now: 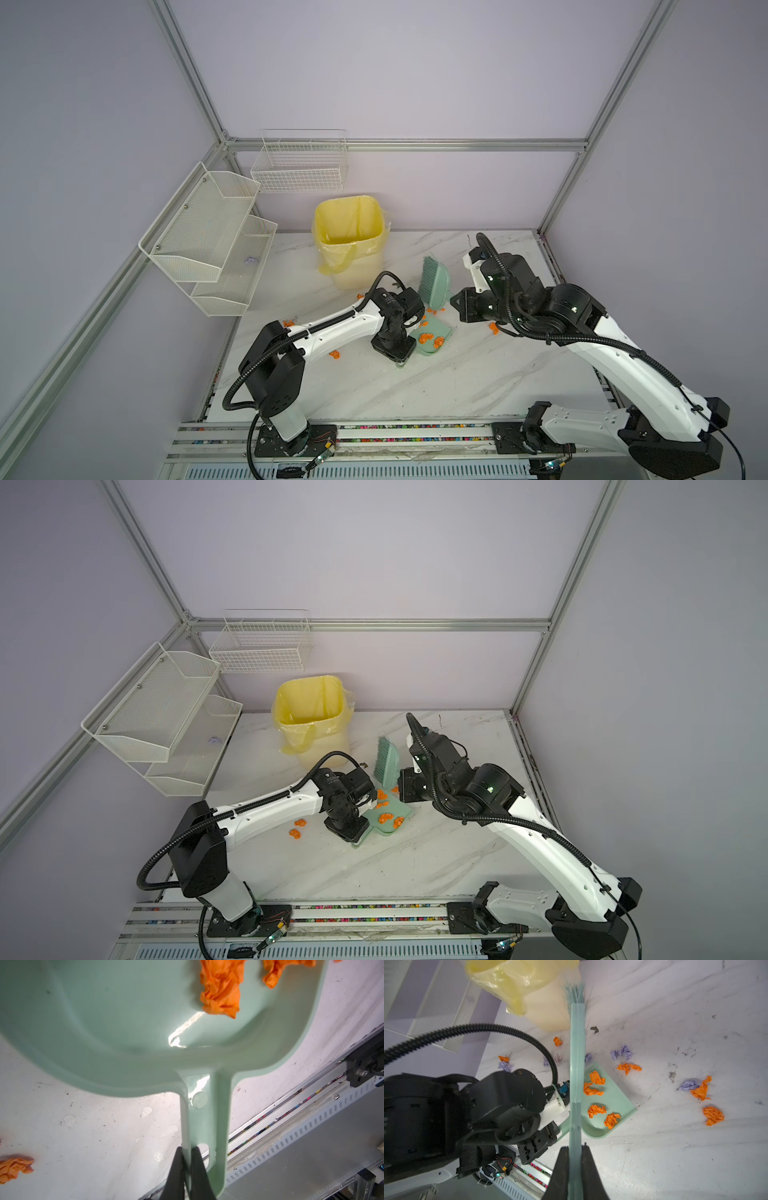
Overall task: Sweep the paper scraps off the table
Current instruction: 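Lift the dustpan with the left gripper while the right gripper raises the brush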
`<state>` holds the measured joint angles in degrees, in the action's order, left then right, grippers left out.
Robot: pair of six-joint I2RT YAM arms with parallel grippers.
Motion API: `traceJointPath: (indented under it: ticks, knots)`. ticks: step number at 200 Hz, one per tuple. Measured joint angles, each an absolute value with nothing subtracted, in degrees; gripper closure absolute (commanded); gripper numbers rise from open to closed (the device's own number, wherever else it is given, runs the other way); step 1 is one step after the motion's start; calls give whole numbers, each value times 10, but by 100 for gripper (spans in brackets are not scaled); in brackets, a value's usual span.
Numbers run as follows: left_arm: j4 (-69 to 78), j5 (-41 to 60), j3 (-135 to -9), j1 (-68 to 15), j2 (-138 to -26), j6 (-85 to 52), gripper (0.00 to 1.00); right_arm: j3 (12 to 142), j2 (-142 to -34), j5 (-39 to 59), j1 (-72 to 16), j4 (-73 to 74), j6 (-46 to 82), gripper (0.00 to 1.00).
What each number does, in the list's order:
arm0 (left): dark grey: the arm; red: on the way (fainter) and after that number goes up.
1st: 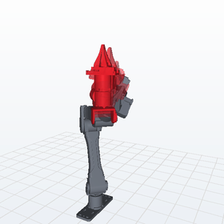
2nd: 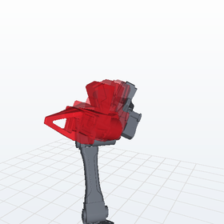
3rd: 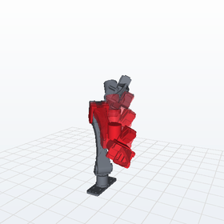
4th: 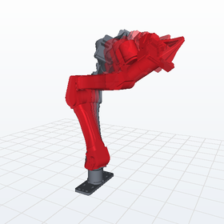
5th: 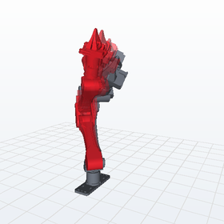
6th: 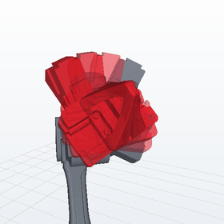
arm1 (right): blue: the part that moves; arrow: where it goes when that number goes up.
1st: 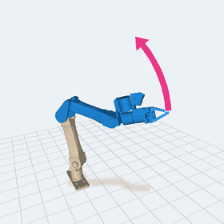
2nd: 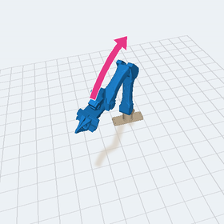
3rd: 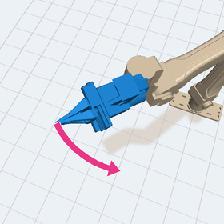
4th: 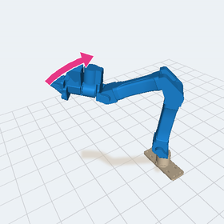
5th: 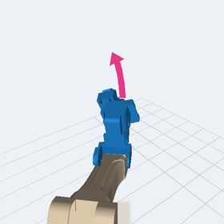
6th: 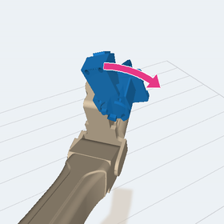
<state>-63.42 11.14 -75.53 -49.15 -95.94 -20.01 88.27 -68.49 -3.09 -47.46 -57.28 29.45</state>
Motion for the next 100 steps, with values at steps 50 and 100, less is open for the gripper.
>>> traceJointPath:
  ticks: [50,100]
  knots:
    - [-622,106,-756,-484,-952,-230,100,944,-754,-81,-373,-552,216,100]
    - [-605,92,-795,-474,-945,-260,100,913,-756,-46,-274,-463,182,100]
